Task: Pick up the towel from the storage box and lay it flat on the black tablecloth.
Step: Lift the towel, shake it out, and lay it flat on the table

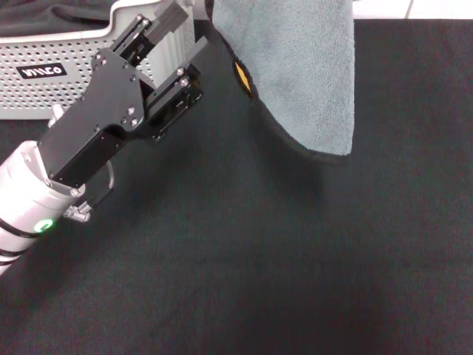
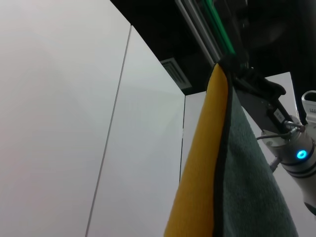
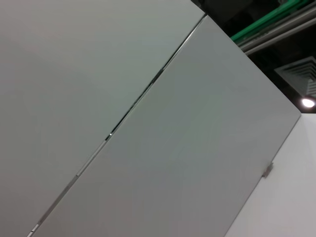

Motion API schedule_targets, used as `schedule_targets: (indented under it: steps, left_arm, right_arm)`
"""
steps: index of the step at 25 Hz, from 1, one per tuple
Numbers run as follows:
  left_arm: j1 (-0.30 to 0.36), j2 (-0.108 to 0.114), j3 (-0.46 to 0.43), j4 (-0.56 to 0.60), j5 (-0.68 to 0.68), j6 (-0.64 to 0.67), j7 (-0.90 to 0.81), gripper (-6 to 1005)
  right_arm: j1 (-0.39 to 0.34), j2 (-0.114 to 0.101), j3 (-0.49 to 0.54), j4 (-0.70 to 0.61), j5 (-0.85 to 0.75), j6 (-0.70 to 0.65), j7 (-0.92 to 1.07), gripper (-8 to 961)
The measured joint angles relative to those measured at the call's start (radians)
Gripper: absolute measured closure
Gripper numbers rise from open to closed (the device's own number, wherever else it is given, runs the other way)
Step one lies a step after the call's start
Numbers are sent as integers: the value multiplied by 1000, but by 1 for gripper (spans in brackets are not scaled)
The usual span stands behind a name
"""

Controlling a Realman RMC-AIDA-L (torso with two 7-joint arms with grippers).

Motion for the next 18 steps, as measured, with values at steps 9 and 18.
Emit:
schedule_targets:
  steps: [9, 18]
  left_arm:
    - [-9, -1, 2, -3, 18, 2, 1, 318]
    - [-7, -2, -2, -5, -15, 3, 24, 320]
  right_arm:
    - [-1, 0, 4, -24, 5, -11, 12, 946]
    - [-1, 4, 10, -39, 8, -49, 27, 946]
